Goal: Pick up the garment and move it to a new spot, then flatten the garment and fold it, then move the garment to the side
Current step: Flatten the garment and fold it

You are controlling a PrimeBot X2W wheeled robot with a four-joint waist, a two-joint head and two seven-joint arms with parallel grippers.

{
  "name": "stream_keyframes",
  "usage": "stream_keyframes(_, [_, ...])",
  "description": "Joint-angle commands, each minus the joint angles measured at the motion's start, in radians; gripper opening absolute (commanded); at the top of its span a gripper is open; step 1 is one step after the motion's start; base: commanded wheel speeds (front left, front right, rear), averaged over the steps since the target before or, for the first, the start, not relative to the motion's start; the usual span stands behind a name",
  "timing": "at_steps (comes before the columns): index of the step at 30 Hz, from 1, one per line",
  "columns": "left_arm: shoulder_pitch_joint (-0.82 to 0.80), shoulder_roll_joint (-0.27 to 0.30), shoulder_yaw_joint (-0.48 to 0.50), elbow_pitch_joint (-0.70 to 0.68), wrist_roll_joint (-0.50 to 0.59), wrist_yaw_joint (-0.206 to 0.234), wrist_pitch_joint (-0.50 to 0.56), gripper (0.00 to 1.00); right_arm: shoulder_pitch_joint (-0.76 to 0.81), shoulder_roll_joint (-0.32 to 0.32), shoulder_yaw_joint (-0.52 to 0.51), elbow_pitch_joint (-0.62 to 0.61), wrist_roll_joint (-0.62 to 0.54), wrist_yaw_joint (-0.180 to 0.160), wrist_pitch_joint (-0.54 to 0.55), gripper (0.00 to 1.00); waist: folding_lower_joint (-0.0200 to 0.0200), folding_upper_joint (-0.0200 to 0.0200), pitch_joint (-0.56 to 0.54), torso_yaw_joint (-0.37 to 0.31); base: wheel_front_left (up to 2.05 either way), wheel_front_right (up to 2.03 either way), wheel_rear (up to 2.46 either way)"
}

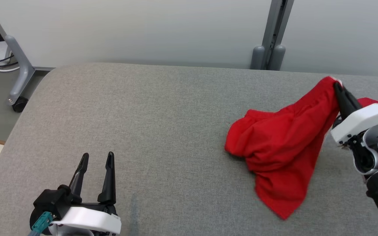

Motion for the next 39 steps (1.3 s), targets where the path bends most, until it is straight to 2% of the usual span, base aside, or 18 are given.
stream_keyframes(1, [0.004,0.005,0.003,0.002,0.004,-0.004,-0.001,1.00,-0.020,-0.021,-0.006,-0.027,-0.016,0.000,-0.026,0.00,0.0000,-0.0001,-0.008,-0.012,0.00,0.00,0.00])
stream_keyframes(5, [0.005,0.003,0.001,0.008,0.003,-0.007,-0.001,1.00,-0.047,-0.040,-0.023,-0.115,-0.064,0.000,-0.076,0.00,0.0000,-0.0001,-0.018,-0.020,0.00,0.00,0.00])
stream_keyframes(8, [0.005,0.001,-0.003,0.013,0.001,-0.011,-0.001,1.00,-0.039,-0.025,-0.015,-0.187,-0.118,0.000,-0.068,0.00,0.0000,-0.0001,-0.025,-0.017,0.00,0.00,0.00])
stream_keyframes(13, [0.004,-0.001,-0.009,0.022,-0.007,-0.014,-0.001,1.00,0.051,0.068,0.052,-0.304,-0.196,0.000,0.018,0.00,0.0000,-0.0001,-0.027,0.012,0.00,0.00,0.00])
stream_keyframes(17, [-0.008,-0.002,-0.011,0.032,-0.014,-0.018,-0.001,1.00,0.165,0.178,0.100,-0.343,-0.228,0.000,0.086,0.00,0.0000,-0.0001,-0.023,0.050,0.00,0.00,0.00])
stream_keyframes(21, [-0.018,-0.004,-0.014,0.040,-0.016,-0.022,-0.001,1.00,0.259,0.236,0.170,-0.327,-0.240,0.000,0.131,0.00,0.0000,-0.0001,-0.017,0.089,0.00,0.00,0.00])
stream_keyframes(24, [-0.021,-0.004,-0.013,0.044,-0.015,-0.025,-0.001,1.00,0.286,0.251,0.219,-0.319,-0.235,0.000,0.143,0.00,0.0000,-0.0001,-0.014,0.102,0.00,0.00,0.00])
stream_keyframes(25, [-0.027,-0.004,-0.014,0.047,-0.014,-0.025,-0.001,1.00,0.299,0.258,0.275,-0.311,-0.223,0.000,0.148,0.00,0.0000,-0.0001,-0.010,0.110,0.00,0.00,0.00])
stream_keyframes(27, [-0.034,-0.005,-0.017,0.050,-0.013,-0.027,-0.001,1.00,0.299,0.260,0.327,-0.299,-0.206,0.000,0.145,0.08,0.0000,-0.0001,-0.005,0.115,0.00,0.00,0.00])
stream_keyframes(28, [-0.036,-0.005,-0.019,0.052,-0.013,-0.028,-0.001,1.00,0.295,0.261,0.360,-0.297,-0.190,0.000,0.142,0.18,0.0000,-0.0001,-0.003,0.117,0.00,0.00,0.00])
stream_keyframes(29, [-0.038,-0.005,-0.022,0.054,-0.013,-0.027,-0.001,1.00,0.290,0.263,0.390,-0.297,-0.173,0.000,0.139,0.42,0.0000,-0.0001,-0.002,0.118,0.00,0.00,0.00])
stream_keyframes(30, [-0.038,-0.005,-0.022,0.054,-0.013,-0.027,-0.001,1.00,0.290,0.263,0.390,-0.297,-0.173,0.000,0.139,0.42,0.0000,-0.0001,-0.002,0.118,0.00,0.00,0.00])
stream_keyframes(32, [-0.040,-0.005,-0.027,0.059,-0.015,-0.028,-0.001,1.00,0.276,0.262,0.444,-0.295,-0.141,0.000,0.129,1.00,0.0000,-0.0001,0.001,0.118,0.00,0.00,0.00])
stream_keyframes(35, [-0.042,-0.006,-0.028,0.062,-0.016,-0.024,-0.001,1.00,0.261,0.261,0.499,-0.300,-0.088,0.000,0.110,1.00,0.0000,-0.0001,0.000,0.110,0.00,0.00,0.00])
stream_keyframes(39, [-0.035,-0.006,-0.024,0.058,-0.014,-0.020,-0.001,1.00,0.225,0.261,0.487,-0.287,-0.083,0.000,0.054,1.00,0.0000,-0.0001,-0.008,0.078,0.00,0.00,0.00])
